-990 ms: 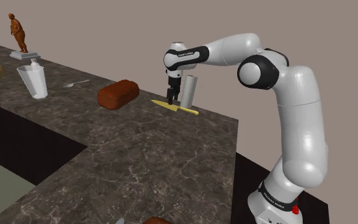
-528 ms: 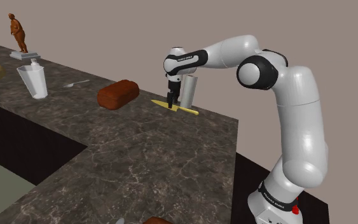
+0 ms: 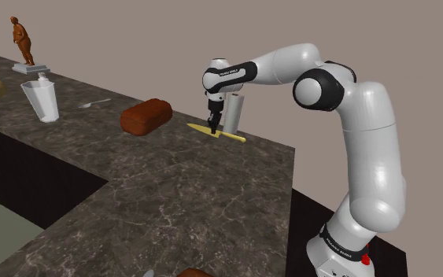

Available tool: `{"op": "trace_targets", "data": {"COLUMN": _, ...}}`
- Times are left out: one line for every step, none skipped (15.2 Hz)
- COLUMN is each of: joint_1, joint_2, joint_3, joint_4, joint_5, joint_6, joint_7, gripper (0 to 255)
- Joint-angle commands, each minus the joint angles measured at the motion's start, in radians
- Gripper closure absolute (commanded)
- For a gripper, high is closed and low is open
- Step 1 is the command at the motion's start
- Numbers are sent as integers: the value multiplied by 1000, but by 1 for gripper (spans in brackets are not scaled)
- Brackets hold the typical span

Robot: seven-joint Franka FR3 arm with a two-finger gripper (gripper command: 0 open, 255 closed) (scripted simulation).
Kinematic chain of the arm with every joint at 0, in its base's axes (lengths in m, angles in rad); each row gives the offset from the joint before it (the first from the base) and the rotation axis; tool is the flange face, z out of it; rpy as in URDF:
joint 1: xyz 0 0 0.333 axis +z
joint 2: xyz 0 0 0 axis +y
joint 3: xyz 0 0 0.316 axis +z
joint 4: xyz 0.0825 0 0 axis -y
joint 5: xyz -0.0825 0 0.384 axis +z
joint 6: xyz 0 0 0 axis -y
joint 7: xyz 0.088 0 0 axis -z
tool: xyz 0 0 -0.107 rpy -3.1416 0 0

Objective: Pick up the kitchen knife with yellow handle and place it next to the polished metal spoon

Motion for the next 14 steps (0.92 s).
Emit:
{"op": "trace_targets", "data": {"joint_1": 0, "joint_2": 0, "joint_3": 0, "joint_4": 0, "joint_5": 0, "joint_6": 0, "joint_7": 0, "gripper": 255}}
{"op": "trace_targets", "data": {"joint_1": 0, "joint_2": 0, "joint_3": 0, "joint_4": 0, "joint_5": 0, "joint_6": 0, "joint_7": 0, "gripper": 255}}
{"op": "trace_targets", "data": {"joint_1": 0, "joint_2": 0, "joint_3": 0, "joint_4": 0, "joint_5": 0, "joint_6": 0, "joint_7": 0, "gripper": 255}}
{"op": "trace_targets", "data": {"joint_1": 0, "joint_2": 0, "joint_3": 0, "joint_4": 0, "joint_5": 0, "joint_6": 0, "joint_7": 0, "gripper": 255}}
{"op": "trace_targets", "data": {"joint_1": 0, "joint_2": 0, "joint_3": 0, "joint_4": 0, "joint_5": 0, "joint_6": 0, "joint_7": 0, "gripper": 255}}
{"op": "trace_targets", "data": {"joint_1": 0, "joint_2": 0, "joint_3": 0, "joint_4": 0, "joint_5": 0, "joint_6": 0, "joint_7": 0, "gripper": 255}}
{"op": "trace_targets", "data": {"joint_1": 0, "joint_2": 0, "joint_3": 0, "joint_4": 0, "joint_5": 0, "joint_6": 0, "joint_7": 0, "gripper": 255}}
{"op": "trace_targets", "data": {"joint_1": 0, "joint_2": 0, "joint_3": 0, "joint_4": 0, "joint_5": 0, "joint_6": 0, "joint_7": 0, "gripper": 0}}
{"op": "trace_targets", "data": {"joint_1": -4, "joint_2": -17, "joint_3": -3, "joint_4": 1, "joint_5": -4, "joint_6": -36, "joint_7": -6, "gripper": 0}}
{"op": "trace_targets", "data": {"joint_1": -9, "joint_2": -32, "joint_3": -7, "joint_4": 5, "joint_5": -8, "joint_6": -73, "joint_7": -12, "gripper": 0}}
{"op": "trace_targets", "data": {"joint_1": -14, "joint_2": -45, "joint_3": -10, "joint_4": 12, "joint_5": -13, "joint_6": -111, "joint_7": -17, "gripper": 0}}
{"op": "trace_targets", "data": {"joint_1": -14, "joint_2": -47, "joint_3": -11, "joint_4": 13, "joint_5": -13, "joint_6": -116, "joint_7": -18, "gripper": 0}}
{"op": "trace_targets", "data": {"joint_1": -14, "joint_2": -47, "joint_3": -10, "joint_4": 0, "joint_5": -13, "joint_6": -103, "joint_7": -19, "gripper": 0}}
{"op": "trace_targets", "data": {"joint_1": -13, "joint_2": -46, "joint_3": -10, "joint_4": -13, "joint_5": -12, "joint_6": -90, "joint_7": -19, "gripper": 0}}
